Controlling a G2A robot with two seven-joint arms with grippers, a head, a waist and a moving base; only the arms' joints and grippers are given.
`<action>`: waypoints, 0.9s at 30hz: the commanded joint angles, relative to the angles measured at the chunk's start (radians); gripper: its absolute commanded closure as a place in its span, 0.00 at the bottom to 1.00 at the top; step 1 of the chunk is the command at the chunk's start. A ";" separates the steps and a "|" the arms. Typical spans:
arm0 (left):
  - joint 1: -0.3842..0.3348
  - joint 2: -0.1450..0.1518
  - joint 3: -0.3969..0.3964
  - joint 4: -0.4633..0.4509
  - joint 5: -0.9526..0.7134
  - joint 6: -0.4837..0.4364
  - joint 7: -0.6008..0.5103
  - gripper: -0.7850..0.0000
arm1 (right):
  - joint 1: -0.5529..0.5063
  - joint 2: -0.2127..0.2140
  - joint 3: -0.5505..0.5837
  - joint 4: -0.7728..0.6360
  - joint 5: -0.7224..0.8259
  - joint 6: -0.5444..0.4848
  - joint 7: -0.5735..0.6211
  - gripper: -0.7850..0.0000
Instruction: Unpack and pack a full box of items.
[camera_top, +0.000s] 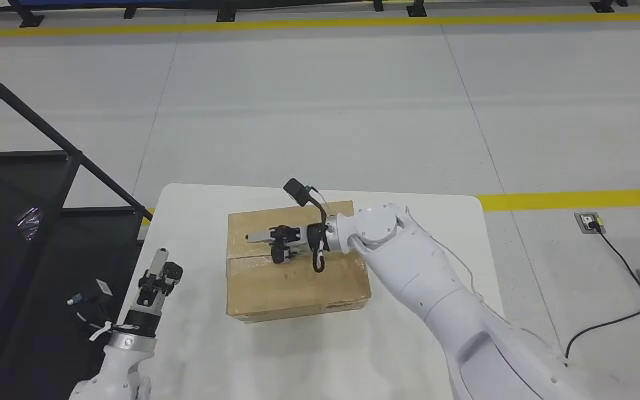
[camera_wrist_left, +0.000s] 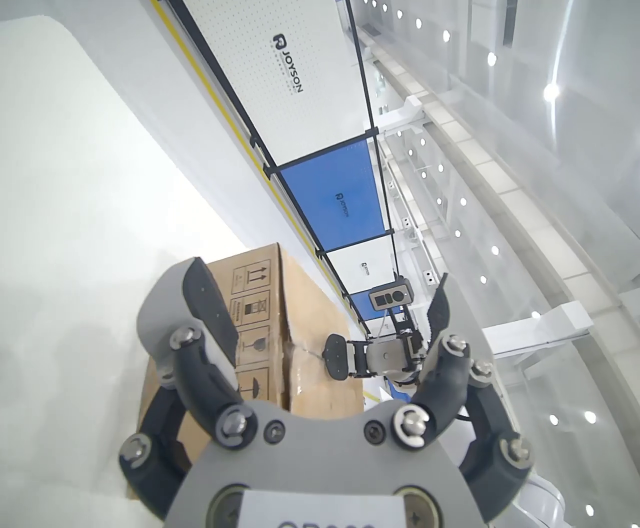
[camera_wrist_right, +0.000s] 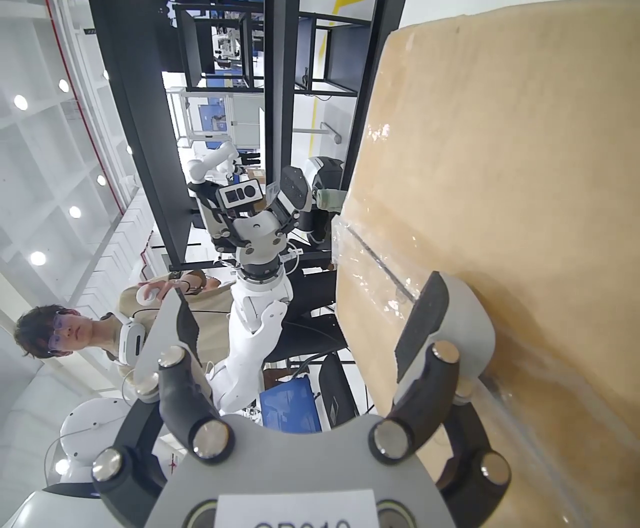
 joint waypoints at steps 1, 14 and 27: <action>0.008 0.001 -0.008 0.011 -0.011 -0.011 -0.006 0.00 | 0.004 -0.016 -0.007 0.007 0.000 -0.003 0.005 0.00; 0.033 0.006 -0.039 0.049 -0.031 -0.042 -0.028 0.00 | 0.008 -0.121 -0.039 0.096 -0.011 -0.003 -0.055 0.00; 0.023 0.009 -0.030 0.074 -0.021 -0.043 -0.051 0.00 | 0.008 -0.171 -0.022 0.157 -0.015 -0.086 -0.073 0.00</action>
